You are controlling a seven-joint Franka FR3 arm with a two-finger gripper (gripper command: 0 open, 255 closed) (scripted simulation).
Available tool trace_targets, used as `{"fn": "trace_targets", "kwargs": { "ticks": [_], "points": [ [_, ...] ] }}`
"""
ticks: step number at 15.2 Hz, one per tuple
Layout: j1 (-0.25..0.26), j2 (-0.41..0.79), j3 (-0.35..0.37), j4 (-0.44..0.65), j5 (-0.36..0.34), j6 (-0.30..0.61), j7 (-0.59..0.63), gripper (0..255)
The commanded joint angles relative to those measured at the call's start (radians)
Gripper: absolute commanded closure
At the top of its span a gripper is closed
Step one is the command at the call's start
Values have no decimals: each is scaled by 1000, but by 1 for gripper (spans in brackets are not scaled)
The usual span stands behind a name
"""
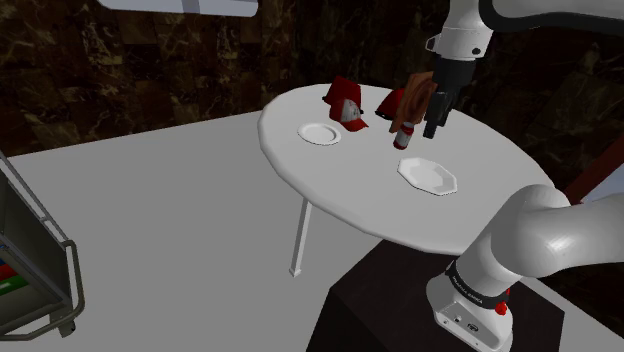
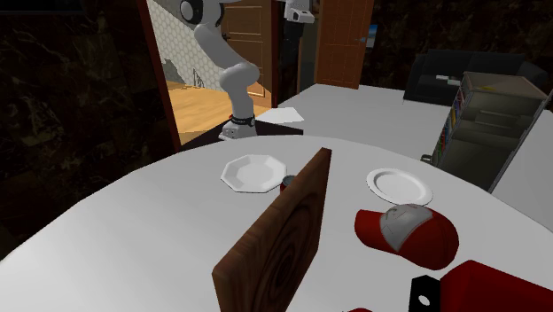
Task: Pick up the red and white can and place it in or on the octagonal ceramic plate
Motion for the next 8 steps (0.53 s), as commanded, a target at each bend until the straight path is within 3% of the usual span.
{"fn": "trace_targets", "kwargs": {
  "ticks": [1,8],
  "points": [
    [0,0,0,0,0,0,0,0],
    [-36,132,-158,16,-101,122,-174,0]
  ]
}}
